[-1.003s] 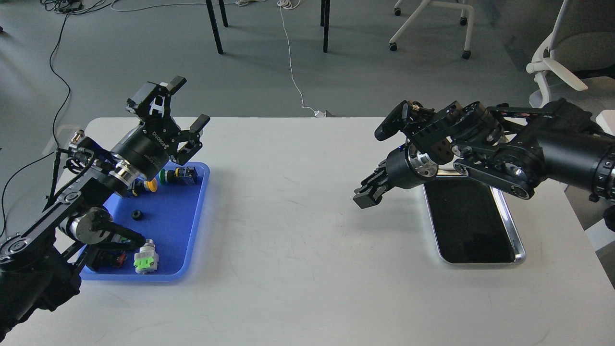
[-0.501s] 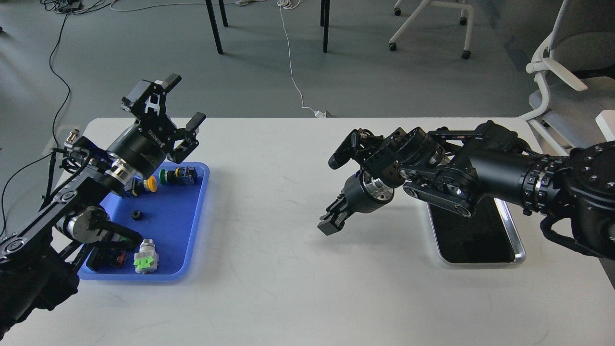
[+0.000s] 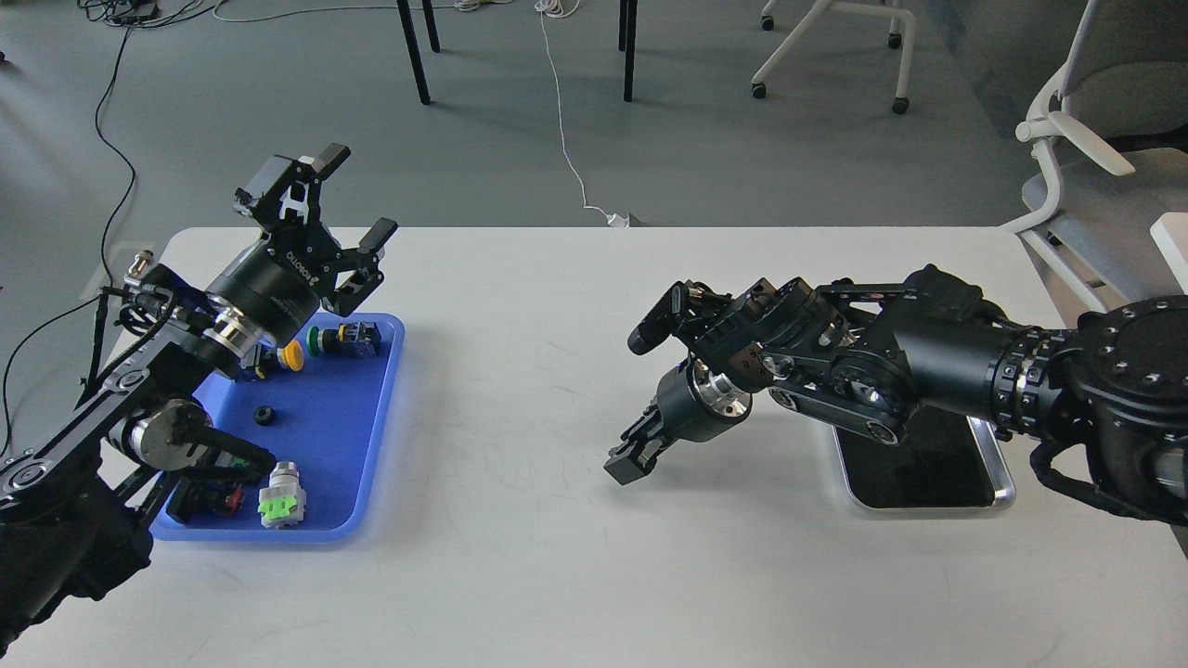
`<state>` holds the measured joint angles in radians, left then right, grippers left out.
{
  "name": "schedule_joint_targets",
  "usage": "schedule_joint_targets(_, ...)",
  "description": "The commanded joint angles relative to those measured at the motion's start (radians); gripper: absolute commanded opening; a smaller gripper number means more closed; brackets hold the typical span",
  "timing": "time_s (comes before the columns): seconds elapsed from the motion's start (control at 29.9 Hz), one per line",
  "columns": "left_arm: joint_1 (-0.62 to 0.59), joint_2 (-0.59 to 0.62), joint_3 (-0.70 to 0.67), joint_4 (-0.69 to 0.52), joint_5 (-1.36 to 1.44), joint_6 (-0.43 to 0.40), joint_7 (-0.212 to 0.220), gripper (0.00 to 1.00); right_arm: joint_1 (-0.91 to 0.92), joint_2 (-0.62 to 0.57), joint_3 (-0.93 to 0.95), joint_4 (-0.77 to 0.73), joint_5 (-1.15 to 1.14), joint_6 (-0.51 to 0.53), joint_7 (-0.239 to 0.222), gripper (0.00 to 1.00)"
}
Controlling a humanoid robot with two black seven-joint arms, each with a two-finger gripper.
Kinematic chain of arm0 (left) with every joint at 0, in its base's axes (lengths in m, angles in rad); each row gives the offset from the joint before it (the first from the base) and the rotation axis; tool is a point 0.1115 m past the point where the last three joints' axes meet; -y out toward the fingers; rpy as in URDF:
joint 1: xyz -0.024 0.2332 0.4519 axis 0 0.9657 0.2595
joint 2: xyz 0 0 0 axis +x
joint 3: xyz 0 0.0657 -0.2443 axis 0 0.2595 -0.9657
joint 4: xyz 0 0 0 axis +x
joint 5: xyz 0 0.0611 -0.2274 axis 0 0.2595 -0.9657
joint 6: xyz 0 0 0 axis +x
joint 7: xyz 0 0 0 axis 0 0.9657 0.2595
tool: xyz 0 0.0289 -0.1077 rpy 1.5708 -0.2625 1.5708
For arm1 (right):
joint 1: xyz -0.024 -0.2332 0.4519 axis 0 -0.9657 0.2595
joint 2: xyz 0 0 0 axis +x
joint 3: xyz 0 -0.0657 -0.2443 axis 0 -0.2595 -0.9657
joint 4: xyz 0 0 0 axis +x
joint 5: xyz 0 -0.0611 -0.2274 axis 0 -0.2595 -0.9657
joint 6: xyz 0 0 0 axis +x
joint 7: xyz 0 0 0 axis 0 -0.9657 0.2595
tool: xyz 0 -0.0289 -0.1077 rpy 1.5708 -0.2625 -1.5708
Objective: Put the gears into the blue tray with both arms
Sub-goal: 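Lift the gear and carry it toward the table center, then open the right gripper to drop the gear and raise it, then reach the left gripper toward the black gear on the table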
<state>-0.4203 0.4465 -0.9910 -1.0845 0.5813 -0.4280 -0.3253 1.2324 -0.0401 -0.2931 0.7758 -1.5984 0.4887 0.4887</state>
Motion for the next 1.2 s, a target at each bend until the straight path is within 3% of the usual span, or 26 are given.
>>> schedule_joint_targets(0.0,0.000,0.000,0.000,0.000,0.000,0.000,0.000,0.98,-0.001,0.000,0.000,-0.010,0.000,0.000,0.000,0.30)
schedule_joint_targets(0.2,0.000,-0.002,0.002,0.000,0.000,0.000,0.000,0.98,-0.001,0.000,0.000,-0.012,0.043,0.000,0.000,0.66)
schedule_joint_targets(0.4,0.000,0.000,0.002,0.000,0.002,0.000,-0.001,0.98,0.012,-0.013,0.009,-0.010,0.124,0.000,0.000,0.82)
schedule_joint_targets(0.5,0.000,0.001,0.000,0.000,0.000,0.000,-0.009,0.98,0.028,-0.067,0.026,-0.007,0.211,0.000,0.000,0.94)
schedule_joint_targets(0.74,-0.002,0.017,0.006,-0.002,0.011,0.000,-0.024,0.98,0.026,-0.276,0.133,0.022,0.530,0.000,0.000,0.97)
schedule_joint_targets(0.94,-0.003,0.027,0.020,-0.061,0.096,-0.005,-0.052,0.98,-0.138,-0.435,0.297,0.068,0.989,0.000,0.000,0.97)
schedule_joint_targets(1.1,-0.006,0.018,0.031,-0.149,0.406,-0.018,-0.163,0.98,-0.336,-0.489,0.484,0.059,1.288,0.000,0.000,0.97)
schedule_joint_targets(1.17,-0.014,0.017,0.054,-0.173,0.515,-0.018,-0.163,0.98,-0.393,-0.489,0.548,0.056,1.365,0.000,0.000,0.97)
